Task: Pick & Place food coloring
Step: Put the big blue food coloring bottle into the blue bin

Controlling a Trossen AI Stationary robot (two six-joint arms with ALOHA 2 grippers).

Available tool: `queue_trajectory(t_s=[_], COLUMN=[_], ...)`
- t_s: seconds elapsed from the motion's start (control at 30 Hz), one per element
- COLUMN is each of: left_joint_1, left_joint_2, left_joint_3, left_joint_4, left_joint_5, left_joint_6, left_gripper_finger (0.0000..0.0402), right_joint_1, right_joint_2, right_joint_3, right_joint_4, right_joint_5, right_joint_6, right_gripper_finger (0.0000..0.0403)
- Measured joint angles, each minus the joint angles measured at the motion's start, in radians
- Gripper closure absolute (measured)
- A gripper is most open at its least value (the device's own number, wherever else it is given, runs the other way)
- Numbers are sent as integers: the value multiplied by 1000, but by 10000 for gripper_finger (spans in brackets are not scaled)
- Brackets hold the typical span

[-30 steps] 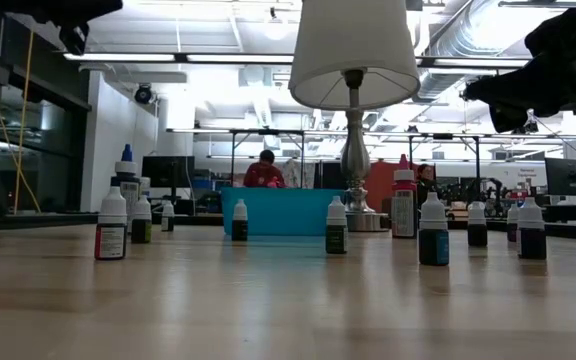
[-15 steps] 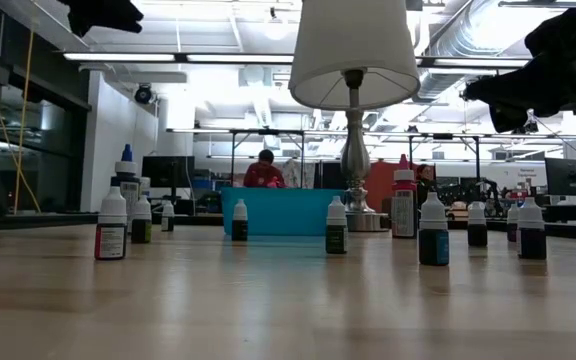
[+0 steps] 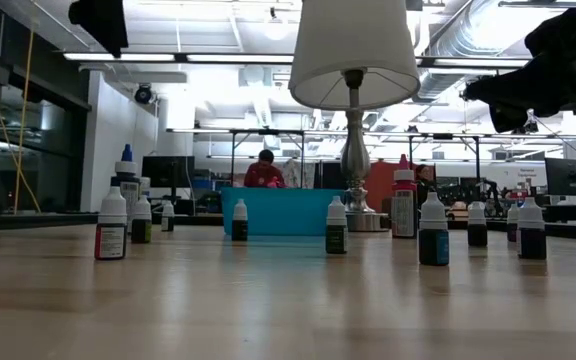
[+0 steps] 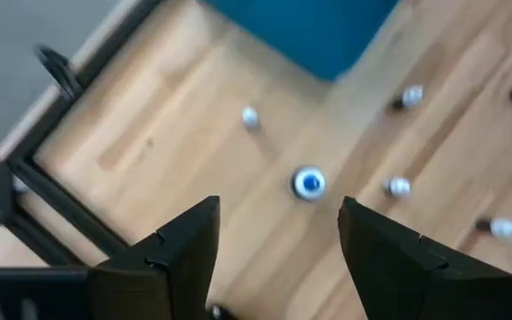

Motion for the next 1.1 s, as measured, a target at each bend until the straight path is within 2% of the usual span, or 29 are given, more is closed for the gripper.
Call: queue_trajectory(t_s=[0.2,0.47,0.7,0.87,1.1], left_joint_1=[38,36,36,36,22], left_joint_2=[100,222,314,340,374], left_joint_3=[1,0,-2,-68,-121], left_joint_4=[-52,-99,-66,21,45], left_joint_5=[89,99,112,120,41], left_joint_6=[141,353,414,360,37], left_gripper_finger=[178,178,178,178,179], right_joint_1=[0,0,0,0,0], right_joint_2=[0,0,0,0,0], right_joint_3=[0,0,0,0,0], right_joint_4=[0,0,0,0,0], right_joint_5=[0,0,0,0,0], right_joint_6=[0,0,0,0,0], right_gripper_finger=[402,402,402,402,402])
